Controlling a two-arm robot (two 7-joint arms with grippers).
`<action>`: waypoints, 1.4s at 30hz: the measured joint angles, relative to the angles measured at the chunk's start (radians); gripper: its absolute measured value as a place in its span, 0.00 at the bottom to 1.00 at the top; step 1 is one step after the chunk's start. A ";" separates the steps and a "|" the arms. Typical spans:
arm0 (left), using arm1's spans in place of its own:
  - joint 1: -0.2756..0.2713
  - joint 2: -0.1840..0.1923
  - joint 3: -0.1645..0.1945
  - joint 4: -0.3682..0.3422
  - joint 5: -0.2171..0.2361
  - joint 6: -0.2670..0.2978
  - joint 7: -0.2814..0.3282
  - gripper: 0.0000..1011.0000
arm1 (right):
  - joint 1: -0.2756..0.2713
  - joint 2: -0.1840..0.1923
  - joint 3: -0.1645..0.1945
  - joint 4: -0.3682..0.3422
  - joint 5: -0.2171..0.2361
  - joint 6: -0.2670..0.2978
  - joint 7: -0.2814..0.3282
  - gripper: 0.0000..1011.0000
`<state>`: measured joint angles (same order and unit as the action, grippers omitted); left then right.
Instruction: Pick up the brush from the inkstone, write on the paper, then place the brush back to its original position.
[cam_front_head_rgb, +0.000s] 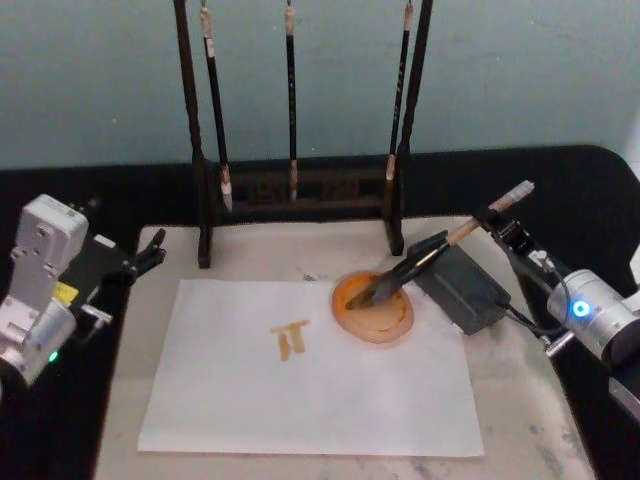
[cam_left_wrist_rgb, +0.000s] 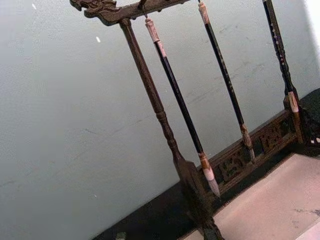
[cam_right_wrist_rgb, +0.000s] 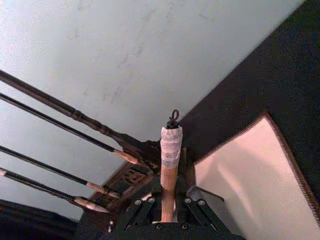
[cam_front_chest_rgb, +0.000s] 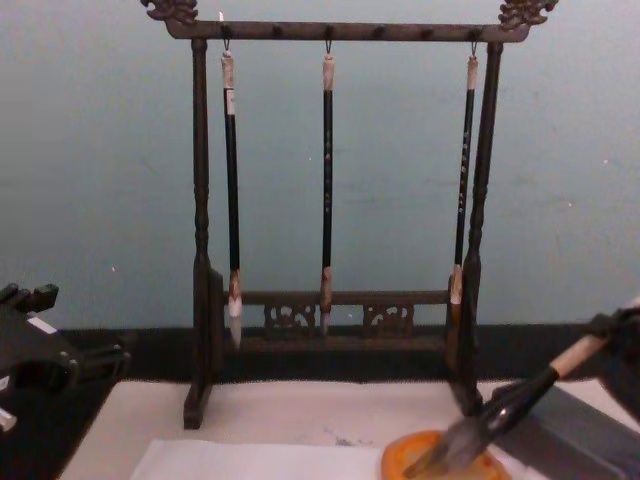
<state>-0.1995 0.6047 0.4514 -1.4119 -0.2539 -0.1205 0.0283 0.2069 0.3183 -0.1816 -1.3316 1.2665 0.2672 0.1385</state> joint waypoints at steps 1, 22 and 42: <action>0.000 0.000 0.000 0.000 0.000 0.000 0.000 1.00 | 0.000 0.001 -0.002 -0.002 0.001 -0.003 0.003 0.15; 0.000 0.000 0.000 0.000 0.000 0.000 0.000 1.00 | -0.026 0.099 -0.103 -0.178 -0.108 -0.134 0.051 0.15; 0.000 0.000 0.000 0.000 0.000 0.000 0.000 1.00 | 0.048 0.178 -0.280 -0.198 -0.511 -0.321 0.238 0.15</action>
<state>-0.1995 0.6047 0.4514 -1.4119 -0.2539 -0.1205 0.0283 0.2544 0.4963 -0.4621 -1.5299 0.7558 -0.0534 0.3762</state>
